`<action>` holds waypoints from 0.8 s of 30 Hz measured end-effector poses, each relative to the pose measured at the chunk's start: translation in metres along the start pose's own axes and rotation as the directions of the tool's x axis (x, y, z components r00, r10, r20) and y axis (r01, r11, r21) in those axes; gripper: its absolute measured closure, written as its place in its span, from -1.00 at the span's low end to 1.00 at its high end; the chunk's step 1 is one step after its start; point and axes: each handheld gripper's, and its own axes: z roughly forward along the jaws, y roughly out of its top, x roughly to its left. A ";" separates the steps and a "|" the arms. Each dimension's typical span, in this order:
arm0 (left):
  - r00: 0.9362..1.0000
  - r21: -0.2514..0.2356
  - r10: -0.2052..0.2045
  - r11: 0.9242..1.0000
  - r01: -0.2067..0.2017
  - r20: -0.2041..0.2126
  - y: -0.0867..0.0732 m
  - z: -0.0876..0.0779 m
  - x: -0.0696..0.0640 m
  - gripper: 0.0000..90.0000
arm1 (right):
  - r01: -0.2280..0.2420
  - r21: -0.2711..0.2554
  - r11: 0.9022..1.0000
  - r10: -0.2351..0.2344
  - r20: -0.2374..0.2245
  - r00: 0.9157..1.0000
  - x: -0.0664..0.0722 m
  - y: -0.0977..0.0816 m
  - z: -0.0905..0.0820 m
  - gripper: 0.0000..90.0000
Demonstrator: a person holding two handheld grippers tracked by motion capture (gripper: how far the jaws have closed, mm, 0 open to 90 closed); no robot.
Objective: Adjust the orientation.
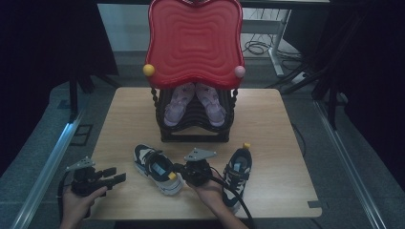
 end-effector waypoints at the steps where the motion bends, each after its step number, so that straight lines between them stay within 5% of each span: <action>1: 1.000 0.000 0.000 1.000 0.000 0.000 0.000 0.000 0.000 -0.17 | 0.005 -0.002 1.000 -0.005 -0.002 1.000 0.002 -0.001 0.000 1.00; 24: 1.000 0.004 -0.011 1.000 0.011 -0.004 -0.002 0.001 0.004 -0.17 | 0.028 -0.024 0.999 -0.030 -0.080 0.996 0.032 -0.011 0.011 1.00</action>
